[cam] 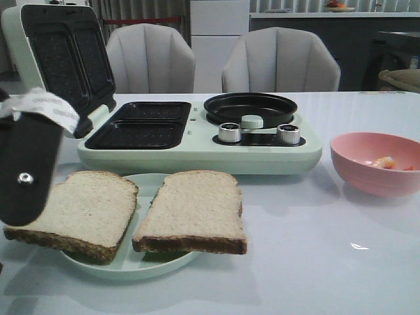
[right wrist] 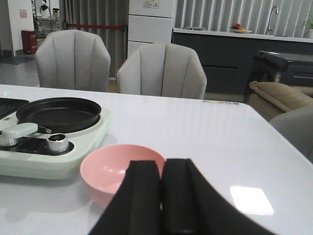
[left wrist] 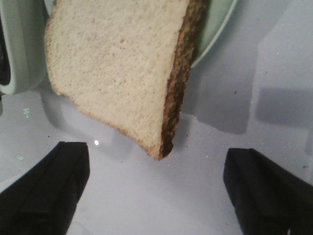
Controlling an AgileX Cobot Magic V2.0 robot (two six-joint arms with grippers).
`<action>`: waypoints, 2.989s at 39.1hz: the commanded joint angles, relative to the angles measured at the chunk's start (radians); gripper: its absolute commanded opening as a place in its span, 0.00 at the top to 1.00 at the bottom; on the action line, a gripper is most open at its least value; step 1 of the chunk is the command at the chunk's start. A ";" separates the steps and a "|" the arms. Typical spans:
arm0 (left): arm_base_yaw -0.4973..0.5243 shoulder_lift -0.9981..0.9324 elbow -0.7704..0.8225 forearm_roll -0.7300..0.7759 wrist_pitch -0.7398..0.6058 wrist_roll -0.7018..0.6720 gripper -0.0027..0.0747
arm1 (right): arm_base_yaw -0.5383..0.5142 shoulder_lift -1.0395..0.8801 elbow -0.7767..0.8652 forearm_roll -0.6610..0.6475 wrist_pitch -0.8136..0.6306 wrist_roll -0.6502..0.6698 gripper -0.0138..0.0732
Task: Make breakfast with bread and shrimp
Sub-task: 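Grasp the edge of the bread slice with the left gripper and lift, then carry the bread slice with the left gripper over the sandwich maker tray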
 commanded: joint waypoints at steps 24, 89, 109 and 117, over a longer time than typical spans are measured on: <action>0.081 0.161 -0.080 0.190 -0.061 -0.062 0.18 | -0.005 -0.020 -0.016 -0.008 -0.085 -0.003 0.68; 0.065 -0.001 -0.302 0.182 0.083 -0.062 0.79 | 0.002 -0.020 -0.016 -0.008 -0.085 -0.003 0.68; 0.231 0.070 -0.506 0.307 -0.075 -0.066 0.82 | 0.002 -0.020 -0.016 -0.008 -0.085 -0.003 0.68; 0.290 0.155 -0.609 0.311 -0.145 -0.066 0.82 | 0.002 -0.020 -0.016 -0.008 -0.085 -0.003 0.68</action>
